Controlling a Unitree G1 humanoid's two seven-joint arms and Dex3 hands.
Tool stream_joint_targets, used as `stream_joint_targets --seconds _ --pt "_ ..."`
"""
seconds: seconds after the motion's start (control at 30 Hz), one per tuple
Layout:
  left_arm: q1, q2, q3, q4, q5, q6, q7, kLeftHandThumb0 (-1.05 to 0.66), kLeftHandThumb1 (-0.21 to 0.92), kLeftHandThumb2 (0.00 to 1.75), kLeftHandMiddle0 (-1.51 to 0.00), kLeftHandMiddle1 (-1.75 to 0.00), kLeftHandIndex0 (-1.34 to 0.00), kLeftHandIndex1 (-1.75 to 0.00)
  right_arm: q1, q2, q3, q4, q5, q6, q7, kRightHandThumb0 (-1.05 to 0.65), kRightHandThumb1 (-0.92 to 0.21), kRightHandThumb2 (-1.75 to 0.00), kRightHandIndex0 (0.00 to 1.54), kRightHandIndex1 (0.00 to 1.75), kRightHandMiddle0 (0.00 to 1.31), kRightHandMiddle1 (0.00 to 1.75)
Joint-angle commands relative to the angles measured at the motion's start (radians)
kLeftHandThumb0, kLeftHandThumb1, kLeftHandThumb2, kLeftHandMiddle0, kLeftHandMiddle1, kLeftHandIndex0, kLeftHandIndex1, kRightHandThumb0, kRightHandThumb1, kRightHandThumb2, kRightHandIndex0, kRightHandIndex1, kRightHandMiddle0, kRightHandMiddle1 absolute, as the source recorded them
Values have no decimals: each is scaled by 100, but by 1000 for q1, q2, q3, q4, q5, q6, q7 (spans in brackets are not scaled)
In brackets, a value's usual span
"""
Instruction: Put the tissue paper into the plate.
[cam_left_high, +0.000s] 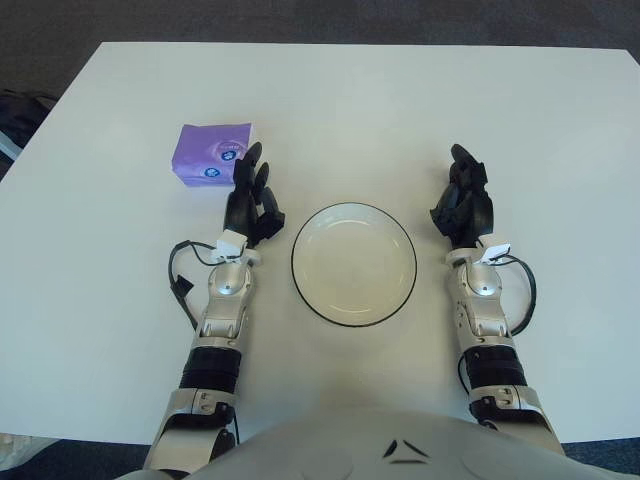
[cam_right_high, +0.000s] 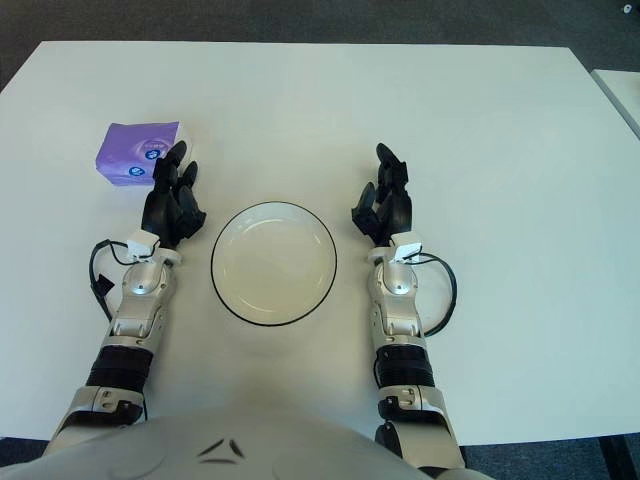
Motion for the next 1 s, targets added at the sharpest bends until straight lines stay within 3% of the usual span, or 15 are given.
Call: stream_joint_targets --seconds 0.0,0.97 --pt "62 4 0 59 5 58 -5 -80 92 102 -30 -1 0 -44 85 14 4 55 7 69 5 -64 -92 -90 23 1 0 53" --pt "62 11 6 8 -3 64 -13 -79 92 101 -30 -1 0 -45 79 15 6 59 0 87 4 -64 -92 -90 22 0 0 53"
